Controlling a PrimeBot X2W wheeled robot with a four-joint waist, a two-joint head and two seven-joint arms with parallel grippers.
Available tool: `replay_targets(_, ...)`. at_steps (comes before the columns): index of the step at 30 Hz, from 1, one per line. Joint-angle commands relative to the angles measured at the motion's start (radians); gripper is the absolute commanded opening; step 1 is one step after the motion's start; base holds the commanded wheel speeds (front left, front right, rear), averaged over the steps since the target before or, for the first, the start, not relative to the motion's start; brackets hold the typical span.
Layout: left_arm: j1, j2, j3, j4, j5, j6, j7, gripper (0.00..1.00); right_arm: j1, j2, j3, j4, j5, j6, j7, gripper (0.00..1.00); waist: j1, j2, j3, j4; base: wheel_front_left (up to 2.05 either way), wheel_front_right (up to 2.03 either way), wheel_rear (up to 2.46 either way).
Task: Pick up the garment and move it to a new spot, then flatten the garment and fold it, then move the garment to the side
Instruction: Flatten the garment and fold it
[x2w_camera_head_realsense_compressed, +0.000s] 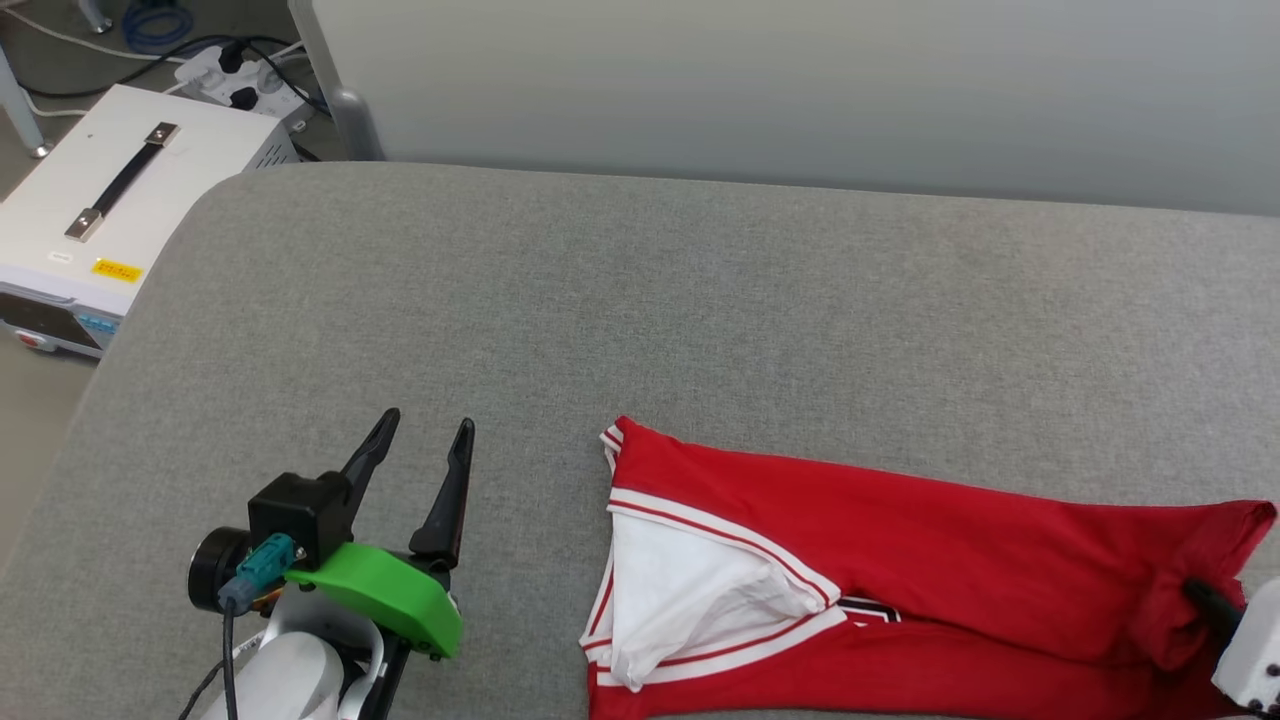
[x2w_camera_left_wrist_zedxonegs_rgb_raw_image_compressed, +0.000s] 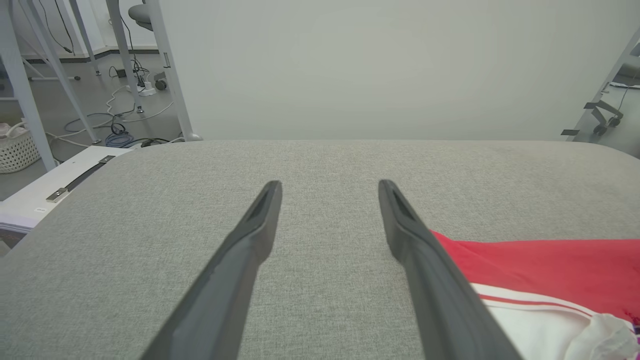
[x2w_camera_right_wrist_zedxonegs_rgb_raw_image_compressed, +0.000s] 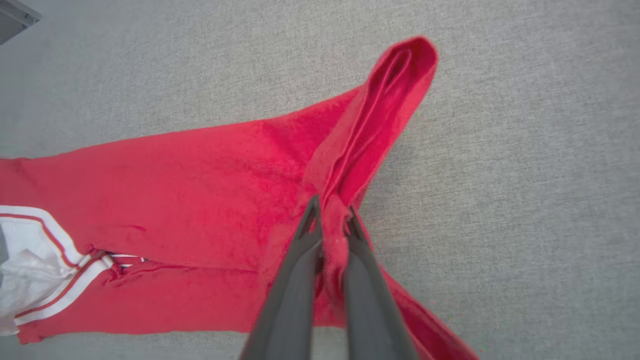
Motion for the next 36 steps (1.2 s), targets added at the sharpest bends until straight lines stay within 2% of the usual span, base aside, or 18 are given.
replay_targets(1,0.019,-0.007,0.005,0.003,0.010,-0.007,-0.006,1.00,0.022,0.007,0.016,-0.031,0.007,-0.001,0.019,0.00,0.0000,0.0000,-0.019,0.000,0.00,0.00,0.00)
replay_targets(9,0.030,-0.026,0.015,0.006,0.014,-0.015,-0.006,1.00,0.049,0.106,0.078,-0.159,0.023,-0.001,0.104,0.00,0.0000,0.0000,-0.034,0.013,0.00,0.00,0.00)
replay_targets(15,0.037,-0.035,0.037,0.008,0.021,-0.021,-0.006,1.00,0.014,0.162,0.126,-0.172,0.089,-0.001,0.122,0.00,0.0000,0.0000,-0.030,0.031,0.00,0.00,0.00)
replay_targets(27,0.045,-0.035,0.062,0.022,0.028,-0.032,-0.006,1.00,-0.054,0.164,0.400,0.014,0.361,-0.001,-0.079,0.00,0.0000,0.0000,-0.045,0.068,0.00,0.00,0.00)
replay_targets(36,0.046,-0.032,0.058,0.027,0.027,-0.035,-0.005,1.00,-0.139,0.164,0.578,0.156,0.450,-0.001,-0.211,0.00,0.0000,0.0000,-0.051,0.095,0.00,0.00,0.00)
